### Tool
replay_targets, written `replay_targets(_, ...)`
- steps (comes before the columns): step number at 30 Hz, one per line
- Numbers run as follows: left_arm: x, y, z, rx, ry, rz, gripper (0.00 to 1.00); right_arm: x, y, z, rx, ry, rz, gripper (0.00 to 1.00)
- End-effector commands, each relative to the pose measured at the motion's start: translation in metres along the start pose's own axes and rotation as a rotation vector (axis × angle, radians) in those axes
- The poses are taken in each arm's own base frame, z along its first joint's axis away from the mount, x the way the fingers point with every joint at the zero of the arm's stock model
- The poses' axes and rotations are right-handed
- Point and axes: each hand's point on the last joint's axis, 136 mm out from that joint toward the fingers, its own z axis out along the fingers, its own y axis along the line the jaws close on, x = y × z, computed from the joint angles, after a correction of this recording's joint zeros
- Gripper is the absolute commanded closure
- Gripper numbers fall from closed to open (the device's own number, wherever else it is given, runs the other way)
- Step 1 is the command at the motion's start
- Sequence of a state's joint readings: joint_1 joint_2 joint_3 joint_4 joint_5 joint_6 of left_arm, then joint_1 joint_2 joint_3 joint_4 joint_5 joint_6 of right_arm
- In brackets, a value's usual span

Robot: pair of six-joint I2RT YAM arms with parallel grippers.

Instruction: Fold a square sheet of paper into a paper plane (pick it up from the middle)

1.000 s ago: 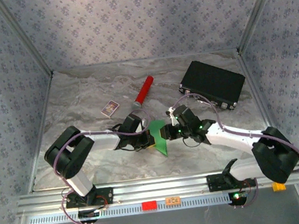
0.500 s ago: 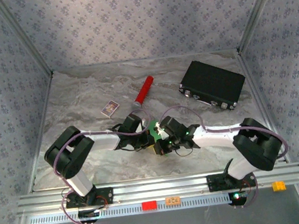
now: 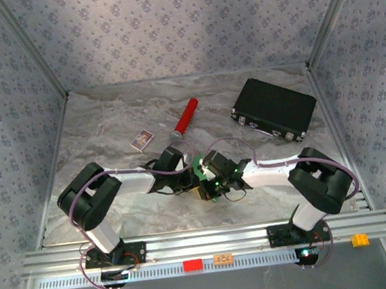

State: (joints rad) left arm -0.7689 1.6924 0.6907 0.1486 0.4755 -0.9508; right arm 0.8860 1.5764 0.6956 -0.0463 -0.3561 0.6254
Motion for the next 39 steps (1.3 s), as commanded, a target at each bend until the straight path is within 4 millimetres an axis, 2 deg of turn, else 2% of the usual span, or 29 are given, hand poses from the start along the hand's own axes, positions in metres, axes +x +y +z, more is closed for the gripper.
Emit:
replay_targets(1, 0.003, 0.017, 0.005, -0.078, 0.010, -0.003, 1.00, 0.010, -0.010, -0.002, 0.010, 0.024, 0.036, 0.92)
replay_targets(25, 0.002, 0.020, 0.005, -0.093, 0.008, -0.009, 1.00, 0.030, -0.017, -0.012, -0.036, 0.012, 0.120, 0.87)
replay_targets(31, 0.002, 0.019, 0.004, -0.092, 0.007, -0.004, 1.00, 0.010, 0.001, -0.031, -0.062, -0.044, 0.104, 0.87)
replay_targets(36, 0.002, 0.019, 0.004, -0.092, 0.008, -0.002, 1.00, -0.003, 0.005, -0.021, -0.060, -0.035, 0.108, 0.88)
replay_targets(39, 0.003, 0.019, 0.004, -0.091, 0.009, -0.001, 1.00, -0.006, -0.003, -0.013, -0.024, -0.024, 0.136, 0.88)
